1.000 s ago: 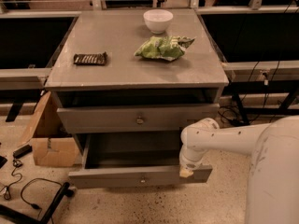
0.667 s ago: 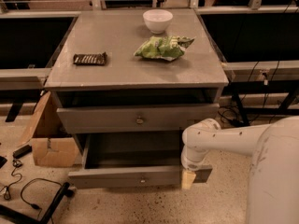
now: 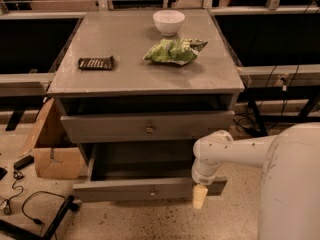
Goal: Open middle drawer
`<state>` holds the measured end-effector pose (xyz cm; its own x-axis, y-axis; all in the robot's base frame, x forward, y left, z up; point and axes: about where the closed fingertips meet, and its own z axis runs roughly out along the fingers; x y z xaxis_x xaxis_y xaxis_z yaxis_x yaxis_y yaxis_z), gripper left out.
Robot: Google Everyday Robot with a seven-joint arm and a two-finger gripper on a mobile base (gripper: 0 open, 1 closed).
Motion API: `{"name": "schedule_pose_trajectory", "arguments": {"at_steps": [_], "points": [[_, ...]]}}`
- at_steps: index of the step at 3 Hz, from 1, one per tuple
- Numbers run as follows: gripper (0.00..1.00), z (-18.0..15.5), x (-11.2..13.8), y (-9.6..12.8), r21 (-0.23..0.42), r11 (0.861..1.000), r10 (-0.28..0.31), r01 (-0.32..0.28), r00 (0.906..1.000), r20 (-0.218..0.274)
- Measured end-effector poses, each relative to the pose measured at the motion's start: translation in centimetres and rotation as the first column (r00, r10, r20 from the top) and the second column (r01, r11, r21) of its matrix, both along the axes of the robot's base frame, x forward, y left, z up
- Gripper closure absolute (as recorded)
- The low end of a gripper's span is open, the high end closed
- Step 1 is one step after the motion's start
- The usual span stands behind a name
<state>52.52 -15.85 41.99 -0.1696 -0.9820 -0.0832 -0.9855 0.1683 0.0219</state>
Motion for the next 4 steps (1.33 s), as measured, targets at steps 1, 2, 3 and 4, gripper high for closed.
{"name": "schedule_pose_trajectory", "arguments": {"at_steps": [1, 2, 3, 4], "points": [[0.18, -2.13, -2.52, -0.06, 0.005, 1.000, -0.030, 0.031, 0.9982, -0.052], [0.42, -2.03, -2.81, -0.05, 0.006, 0.999, -0.035, 0.035, 0.9977, -0.059], [0.66, -1.68, -2.76, -0.05, 0.006, 0.999, -0.035, 0.035, 0.9976, -0.059], [0.88, -1.19, -3.35, -0.07, 0.008, 0.999, -0.052, 0.053, 0.9959, -0.073]]}}
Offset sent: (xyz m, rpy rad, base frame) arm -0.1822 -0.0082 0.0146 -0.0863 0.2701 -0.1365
